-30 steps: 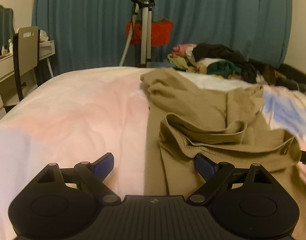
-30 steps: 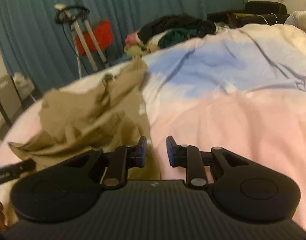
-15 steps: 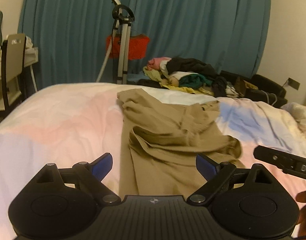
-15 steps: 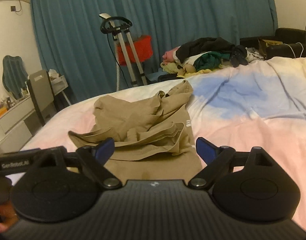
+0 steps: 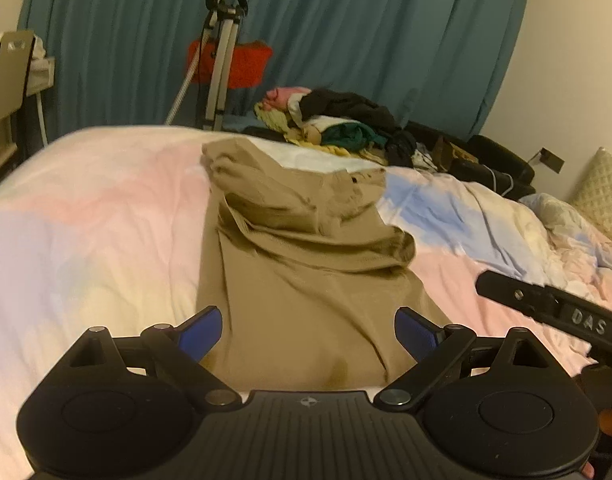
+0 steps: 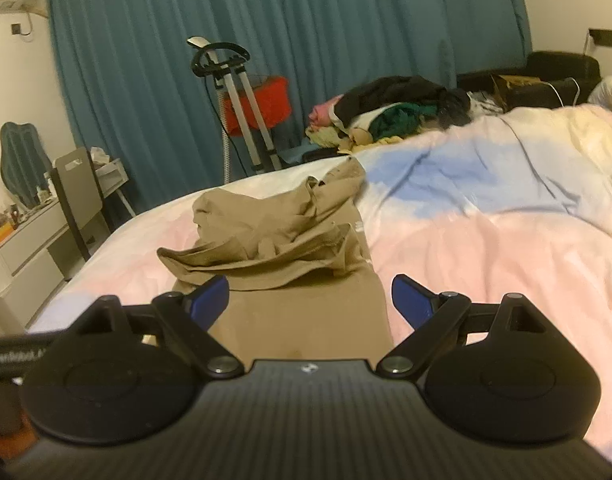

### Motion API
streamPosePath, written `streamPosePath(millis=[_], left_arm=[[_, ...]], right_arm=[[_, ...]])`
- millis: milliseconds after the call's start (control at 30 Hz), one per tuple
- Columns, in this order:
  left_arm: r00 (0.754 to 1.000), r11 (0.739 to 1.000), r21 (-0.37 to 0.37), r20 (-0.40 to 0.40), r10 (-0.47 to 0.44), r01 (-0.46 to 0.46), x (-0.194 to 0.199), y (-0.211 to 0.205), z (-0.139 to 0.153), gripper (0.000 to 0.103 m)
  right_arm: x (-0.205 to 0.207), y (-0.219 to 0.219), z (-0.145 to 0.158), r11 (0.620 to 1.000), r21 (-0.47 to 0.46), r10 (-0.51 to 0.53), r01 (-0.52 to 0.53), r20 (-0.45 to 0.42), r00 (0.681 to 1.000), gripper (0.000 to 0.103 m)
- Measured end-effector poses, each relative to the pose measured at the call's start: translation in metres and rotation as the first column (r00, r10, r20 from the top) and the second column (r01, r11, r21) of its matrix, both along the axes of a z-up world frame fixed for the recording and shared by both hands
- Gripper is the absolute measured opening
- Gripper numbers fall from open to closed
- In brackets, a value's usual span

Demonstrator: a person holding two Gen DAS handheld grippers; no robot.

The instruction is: Fold clothes

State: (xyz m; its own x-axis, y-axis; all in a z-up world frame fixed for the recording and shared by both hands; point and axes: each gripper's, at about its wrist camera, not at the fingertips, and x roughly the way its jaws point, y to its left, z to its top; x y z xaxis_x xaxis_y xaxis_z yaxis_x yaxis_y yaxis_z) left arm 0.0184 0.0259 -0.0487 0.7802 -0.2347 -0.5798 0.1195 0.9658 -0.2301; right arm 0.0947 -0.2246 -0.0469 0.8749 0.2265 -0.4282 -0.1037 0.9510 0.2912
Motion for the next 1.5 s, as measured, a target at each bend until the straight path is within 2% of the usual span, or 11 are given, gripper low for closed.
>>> streamPosePath(millis=[167,300,600,667,700,833,1100,1200,1300,1400,1500], left_arm=[[0.992,0.996,-0.076,-0.117,-0.051,0.042,0.009,-0.002,-0.016,0.093],[0.960,0.973,-0.231,-0.271,-0.067,0.003,0.027,0.011,-0.043,0.091],[0.904,0.853,-0.455,-0.424,0.046,-0.256,0.070,0.050,-0.089,0.077],[0.902,0.838,-0.465,-0.425,0.074,-0.287,0.075,0.056,-0.092,0.062],[0.902,0.836,-0.462,-0.422,0.089,-0.298,0.075,0.057,-0.093,0.044],[0.905,0.826,-0.458,-0.404,0.135,-0.328,0.073,0.063,-0.094,0.013],[0.936,0.811,-0.504,-0.321,0.142,-0.297,0.057,0.062,-0.077,0.010],[0.920,0.797,-0.509,-0.367,0.141,-0.325,0.062,0.064,-0.086,0.012],[0.896,0.782,-0.508,-0.423,0.138,-0.361,0.069,0.066,-0.097,0.028],[0.884,0.747,-0.535,-0.442,0.150,-0.395,0.072,0.071,-0.108,0.026],[0.895,0.733,-0.556,-0.416,0.162,-0.392,0.072,0.071,-0.105,0.011]], right_arm=[[0.003,-0.001,-0.004,1.000,0.010,-0.024,0.024,-0.017,1.000,0.090],[0.005,-0.005,-0.007,0.999,0.026,-0.039,0.040,-0.038,0.999,0.090],[0.013,-0.009,-0.018,0.993,-0.008,-0.115,0.115,-0.113,0.987,0.090],[0.013,-0.010,-0.019,0.993,-0.002,-0.119,0.120,-0.124,0.985,0.090],[0.014,-0.011,-0.020,0.992,0.004,-0.121,0.123,-0.128,0.984,0.090],[0.013,-0.014,-0.025,0.990,0.076,-0.108,0.122,-0.165,0.980,0.090],[0.010,-0.021,-0.037,0.950,0.291,-0.039,0.114,-0.254,0.967,0.090],[0.007,-0.022,-0.043,0.915,0.390,0.008,0.105,-0.278,0.961,0.090],[0.006,-0.019,-0.051,0.872,0.478,0.056,0.102,-0.305,0.951,0.090],[0.007,-0.016,-0.061,0.828,0.550,0.102,0.110,-0.340,0.935,0.090],[0.012,-0.017,-0.077,0.762,0.632,0.145,0.142,-0.379,0.914,0.090]])
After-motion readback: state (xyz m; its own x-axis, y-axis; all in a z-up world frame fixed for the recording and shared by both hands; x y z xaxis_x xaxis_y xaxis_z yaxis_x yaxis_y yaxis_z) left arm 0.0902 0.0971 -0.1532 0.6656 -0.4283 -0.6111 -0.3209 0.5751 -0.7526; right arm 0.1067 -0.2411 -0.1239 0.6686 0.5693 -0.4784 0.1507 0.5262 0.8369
